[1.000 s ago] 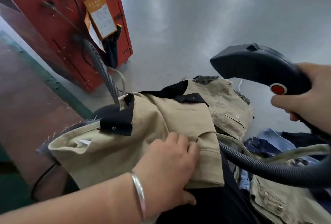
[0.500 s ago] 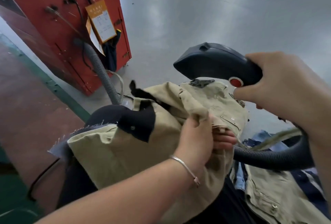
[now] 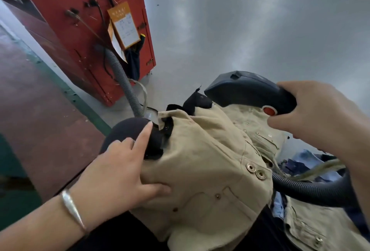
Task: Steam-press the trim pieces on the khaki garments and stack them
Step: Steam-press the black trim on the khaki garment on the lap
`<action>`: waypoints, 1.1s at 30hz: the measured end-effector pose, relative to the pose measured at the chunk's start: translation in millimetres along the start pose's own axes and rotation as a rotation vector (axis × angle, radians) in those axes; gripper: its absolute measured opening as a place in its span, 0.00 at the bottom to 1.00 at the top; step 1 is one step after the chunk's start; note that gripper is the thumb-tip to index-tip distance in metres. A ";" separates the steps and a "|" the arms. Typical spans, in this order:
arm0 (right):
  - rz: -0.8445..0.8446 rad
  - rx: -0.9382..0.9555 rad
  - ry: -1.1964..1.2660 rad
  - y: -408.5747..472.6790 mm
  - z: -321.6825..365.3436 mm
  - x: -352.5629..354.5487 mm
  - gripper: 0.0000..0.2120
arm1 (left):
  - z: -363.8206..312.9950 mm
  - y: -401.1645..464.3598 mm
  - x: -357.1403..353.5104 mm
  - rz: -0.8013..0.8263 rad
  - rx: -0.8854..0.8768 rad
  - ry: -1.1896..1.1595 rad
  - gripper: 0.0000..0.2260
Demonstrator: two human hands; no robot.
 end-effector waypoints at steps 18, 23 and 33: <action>-0.047 0.103 0.079 6.0 22.2 23.0 0.09 | -89.9 -51.3 -11.3 0.296 0.157 -1.410 0.24; 0.004 0.097 0.011 0.7 23.9 7.5 0.09 | -33.2 -54.6 -4.0 0.068 0.017 -0.111 0.44; 0.011 0.052 0.004 -5.2 33.3 13.7 0.13 | -129.5 -1.0 14.2 0.055 -0.479 0.124 0.41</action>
Point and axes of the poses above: each hand's wrist, its own y-axis towards the middle knuckle, its own x-axis out of the back of the hand, z = x × y, the point moved 3 cm from there along y, towards the middle knuckle, and after that the axes turned 7 degrees about y, right-handed, at the moved point
